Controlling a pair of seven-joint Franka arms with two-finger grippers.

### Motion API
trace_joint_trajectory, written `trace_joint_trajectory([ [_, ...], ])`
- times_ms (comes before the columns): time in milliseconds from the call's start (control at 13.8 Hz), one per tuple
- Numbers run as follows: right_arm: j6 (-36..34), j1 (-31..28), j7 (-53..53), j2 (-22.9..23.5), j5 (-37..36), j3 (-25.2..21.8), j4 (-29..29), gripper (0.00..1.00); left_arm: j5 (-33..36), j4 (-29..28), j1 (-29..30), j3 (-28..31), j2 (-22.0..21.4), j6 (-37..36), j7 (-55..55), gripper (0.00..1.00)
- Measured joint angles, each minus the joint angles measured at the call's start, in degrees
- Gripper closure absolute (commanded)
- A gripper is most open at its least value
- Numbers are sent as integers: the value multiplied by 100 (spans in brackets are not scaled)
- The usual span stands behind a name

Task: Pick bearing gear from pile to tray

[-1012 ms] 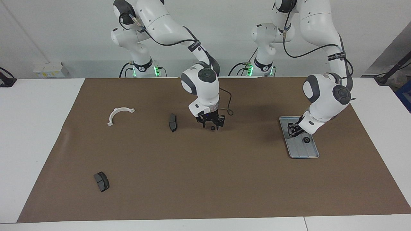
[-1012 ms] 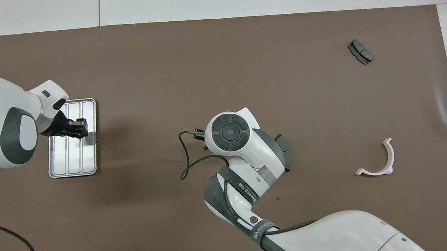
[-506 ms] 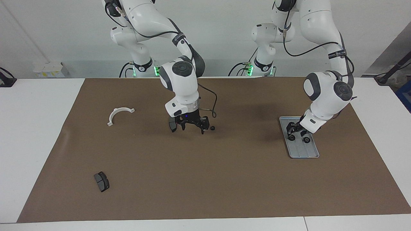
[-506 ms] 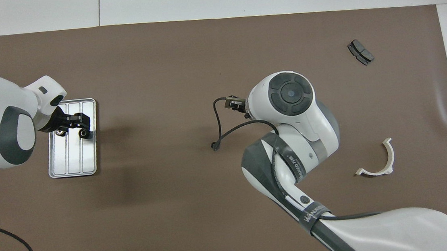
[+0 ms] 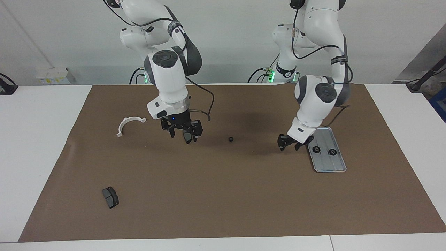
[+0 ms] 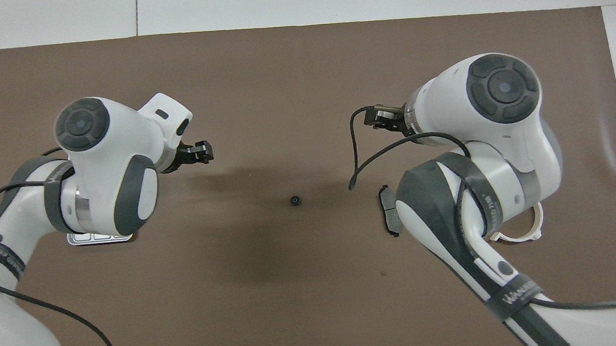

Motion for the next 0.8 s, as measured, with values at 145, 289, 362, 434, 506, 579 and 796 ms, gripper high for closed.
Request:
trace_joint_trajectory([
  [145,-330,-378,-445,-330,4,-6,35,0,0,-11,-570,-4,7,370,-634,30],
  [289,-778,-647,-985,-687,58,-95,111,0,0,-26,-933,-4,24,672,-871,31],
  [362,-1003,-633,-1214,-834,118,-285,162,0,0,-34,-1062,-4,55,784,-886,32],
  [434,-1235,-607,-1483,-952,195,-497,212,0,0,-46,-1187,-5,110,891,-888,33],
  [506,-1496,-588,-1818,-1045,276,-726,270,0,0,-81,-1328,-5,207,1070,-890,35],
  [579,-1741,-586,-2133,-1098,308,-931,342,0,0,-132,-1444,-6,317,1275,-893,36],
  [796,-2527,-605,-2796,-1144,331,-1296,735,0,0,-326,-1676,-4,518,1551,-894,40],
])
